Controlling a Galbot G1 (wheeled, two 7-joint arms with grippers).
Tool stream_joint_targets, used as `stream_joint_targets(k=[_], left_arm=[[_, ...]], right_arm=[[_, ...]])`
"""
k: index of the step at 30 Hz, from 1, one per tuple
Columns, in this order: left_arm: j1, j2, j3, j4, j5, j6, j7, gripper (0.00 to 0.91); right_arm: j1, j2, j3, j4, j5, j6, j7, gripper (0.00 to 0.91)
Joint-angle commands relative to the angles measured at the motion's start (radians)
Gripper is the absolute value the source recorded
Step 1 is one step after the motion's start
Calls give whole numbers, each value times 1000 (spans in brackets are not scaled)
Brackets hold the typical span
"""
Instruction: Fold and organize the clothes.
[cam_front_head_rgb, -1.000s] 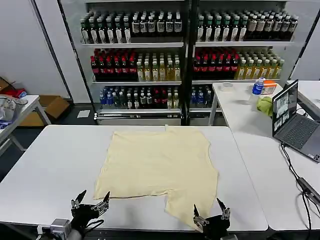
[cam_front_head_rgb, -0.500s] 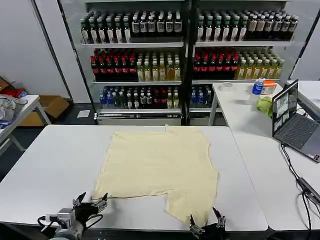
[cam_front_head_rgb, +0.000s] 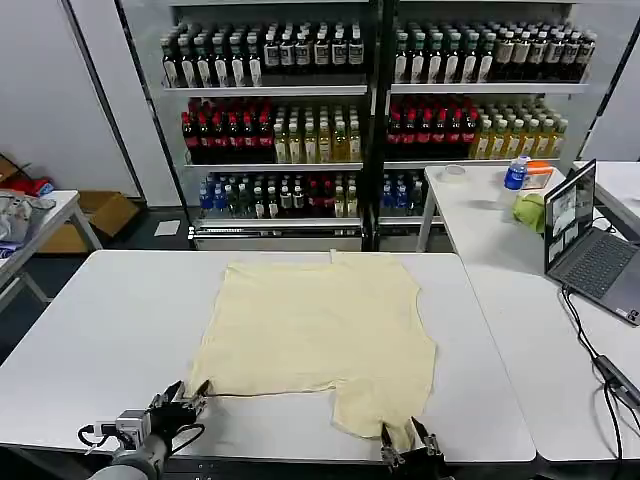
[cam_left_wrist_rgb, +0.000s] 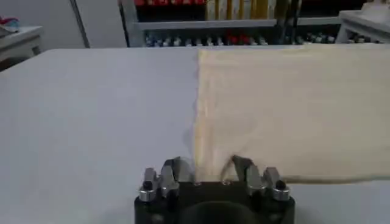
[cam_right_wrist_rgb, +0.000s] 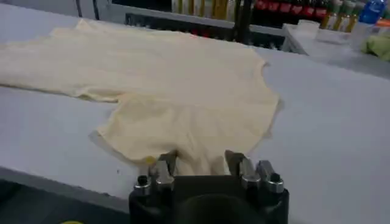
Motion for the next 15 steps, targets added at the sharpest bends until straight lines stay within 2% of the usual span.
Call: stream_joint_targets(k=[1,15], left_arm=[[-9,2,0,16,-3,7,-2,10],[33,-1,-22,-41,-25,-26,29,10]], right_arm=[[1,-1,-3,-3,24,-1,-2,0],[-54,-23,10,108,29,63,-17,0]])
